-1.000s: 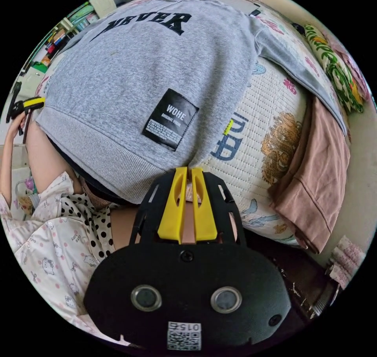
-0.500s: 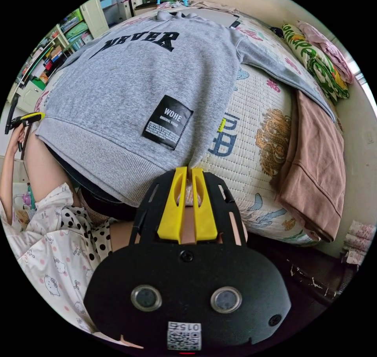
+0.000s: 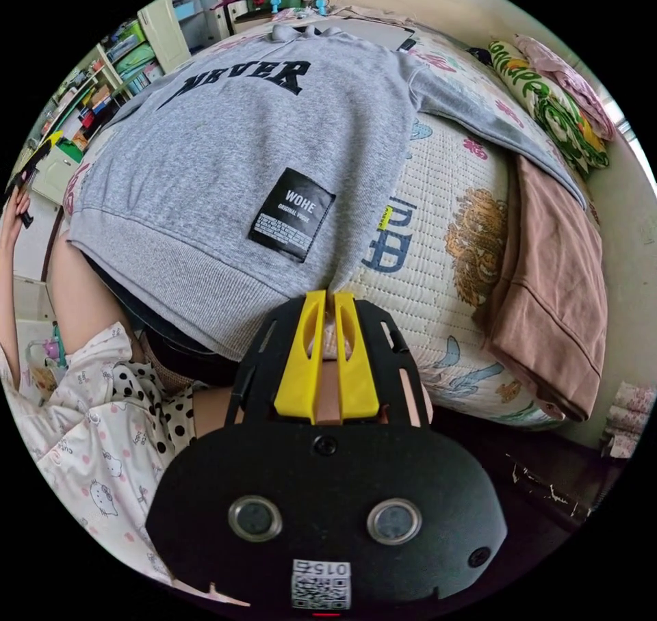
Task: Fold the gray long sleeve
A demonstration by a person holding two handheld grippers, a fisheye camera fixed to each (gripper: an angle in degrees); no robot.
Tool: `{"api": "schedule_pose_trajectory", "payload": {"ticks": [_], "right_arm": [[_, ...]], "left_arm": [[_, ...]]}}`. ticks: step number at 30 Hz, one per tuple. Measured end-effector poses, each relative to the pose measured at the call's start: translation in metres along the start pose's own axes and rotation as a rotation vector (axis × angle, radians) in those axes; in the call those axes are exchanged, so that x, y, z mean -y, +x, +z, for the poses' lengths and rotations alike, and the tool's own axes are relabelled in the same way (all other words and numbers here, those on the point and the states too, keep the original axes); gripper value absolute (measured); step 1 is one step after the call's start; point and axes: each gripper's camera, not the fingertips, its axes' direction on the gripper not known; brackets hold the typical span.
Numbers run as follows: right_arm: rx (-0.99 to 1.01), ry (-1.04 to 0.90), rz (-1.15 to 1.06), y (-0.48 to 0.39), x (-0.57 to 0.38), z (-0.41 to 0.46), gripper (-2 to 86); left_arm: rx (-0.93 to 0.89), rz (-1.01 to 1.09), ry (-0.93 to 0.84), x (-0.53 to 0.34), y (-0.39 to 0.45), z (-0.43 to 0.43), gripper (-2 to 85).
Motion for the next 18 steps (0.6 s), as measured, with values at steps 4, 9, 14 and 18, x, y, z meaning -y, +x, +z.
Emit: {"api": "schedule_pose_trajectory", "payload": {"ticks": [4, 9, 14, 18], "right_arm": [[0.081, 0.006, 0.030, 0.011, -0.009, -0.007, 2.0], [0.099, 0.014, 0.018, 0.009, -0.022, -0.018, 4.6], [0.294, 0.222, 0.151, 0.092, -0.070, -0.075, 8.9], [0.412, 0.513, 0.348, 0.188, -0.089, -0.118, 10.9]], "left_arm": [[-0.150, 0.214, -0.025, 0.051, 0.052, 0.056, 4.1], [-0.355, 0.413, -0.141, 0.080, 0.138, 0.146, 4.8], [-0.368, 0.526, -0.282, 0.068, 0.173, 0.192, 6.1], [-0.336, 0.506, -0.200, 0.053, 0.163, 0.180, 6.0]]}}
